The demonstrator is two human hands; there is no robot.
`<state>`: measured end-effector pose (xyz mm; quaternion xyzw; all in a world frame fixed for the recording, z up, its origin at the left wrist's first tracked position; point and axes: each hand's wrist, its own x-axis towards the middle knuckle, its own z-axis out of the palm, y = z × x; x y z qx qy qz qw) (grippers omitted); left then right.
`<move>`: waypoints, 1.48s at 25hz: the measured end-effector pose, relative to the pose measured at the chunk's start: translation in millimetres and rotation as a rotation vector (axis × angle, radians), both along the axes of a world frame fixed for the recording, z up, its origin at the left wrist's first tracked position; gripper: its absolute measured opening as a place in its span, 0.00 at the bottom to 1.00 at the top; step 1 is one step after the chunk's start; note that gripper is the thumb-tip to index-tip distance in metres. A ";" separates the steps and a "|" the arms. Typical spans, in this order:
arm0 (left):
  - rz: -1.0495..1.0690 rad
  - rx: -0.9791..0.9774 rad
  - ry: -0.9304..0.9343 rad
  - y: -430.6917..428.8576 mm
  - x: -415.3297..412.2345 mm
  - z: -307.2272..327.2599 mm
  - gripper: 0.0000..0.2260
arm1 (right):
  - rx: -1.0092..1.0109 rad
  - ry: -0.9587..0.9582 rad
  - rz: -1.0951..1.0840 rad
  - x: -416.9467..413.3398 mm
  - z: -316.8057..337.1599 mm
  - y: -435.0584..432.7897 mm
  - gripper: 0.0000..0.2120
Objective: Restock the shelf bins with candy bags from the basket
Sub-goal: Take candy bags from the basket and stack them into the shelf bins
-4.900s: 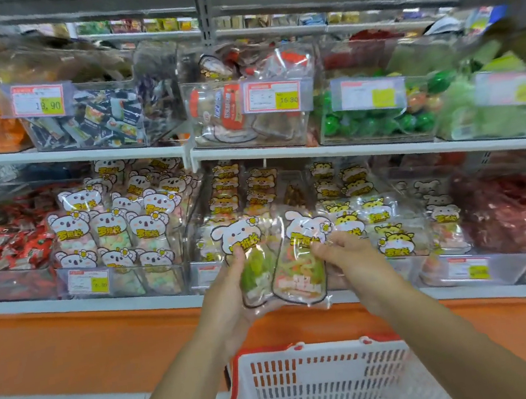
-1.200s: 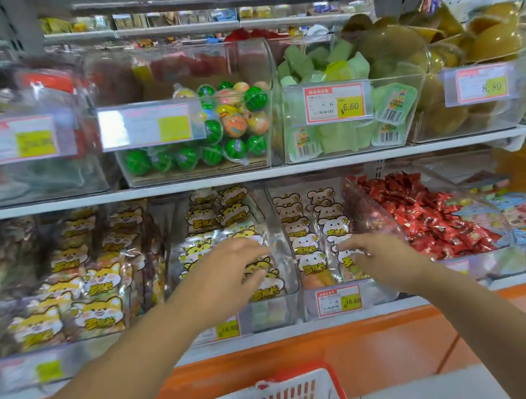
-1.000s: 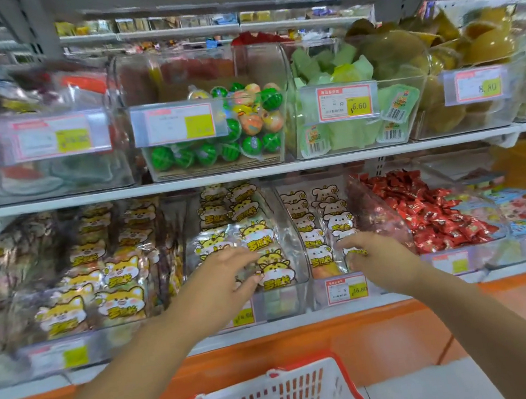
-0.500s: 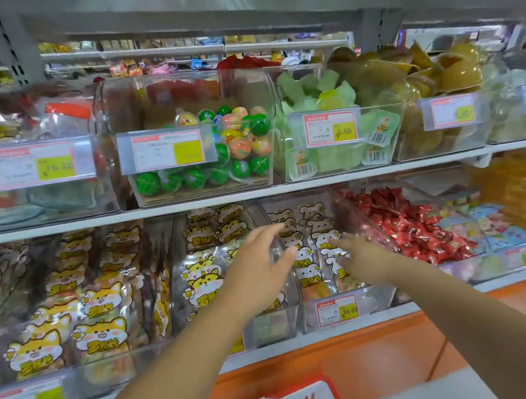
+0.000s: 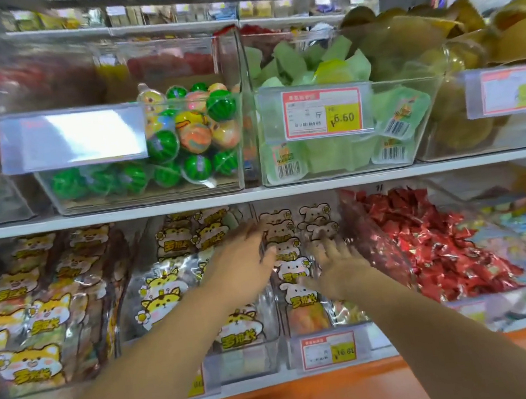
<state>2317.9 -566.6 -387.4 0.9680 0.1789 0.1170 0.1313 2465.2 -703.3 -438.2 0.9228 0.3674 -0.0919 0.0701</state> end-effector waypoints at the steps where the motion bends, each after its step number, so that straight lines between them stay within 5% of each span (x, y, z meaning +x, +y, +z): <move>1: 0.005 -0.006 0.006 -0.9 -1.0 -1.3 0.26 | -0.005 -0.025 0.000 0.1 3.2 3.4 0.42; 9: 0.007 0.042 -0.016 2.0 2.9 -8.4 0.24 | 0.033 -0.106 0.155 -5.9 -12.0 48.7 0.34; 13: 0.003 0.071 -0.018 0.6 1.5 -7.4 0.23 | 0.251 -0.141 0.089 15.7 -11.8 39.6 0.31; 18: -0.003 0.040 0.051 0.7 1.4 -0.3 0.25 | 0.216 0.031 -0.021 26.1 -7.3 32.6 0.31; 29: 0.097 -0.079 0.123 73.0 -124.7 32.8 0.24 | 0.452 0.199 0.166 -74.6 91.3 11.4 0.22; 37: -0.041 -0.029 0.189 75.7 -151.6 11.4 0.28 | 0.042 -0.173 0.386 -146.6 81.3 51.5 0.28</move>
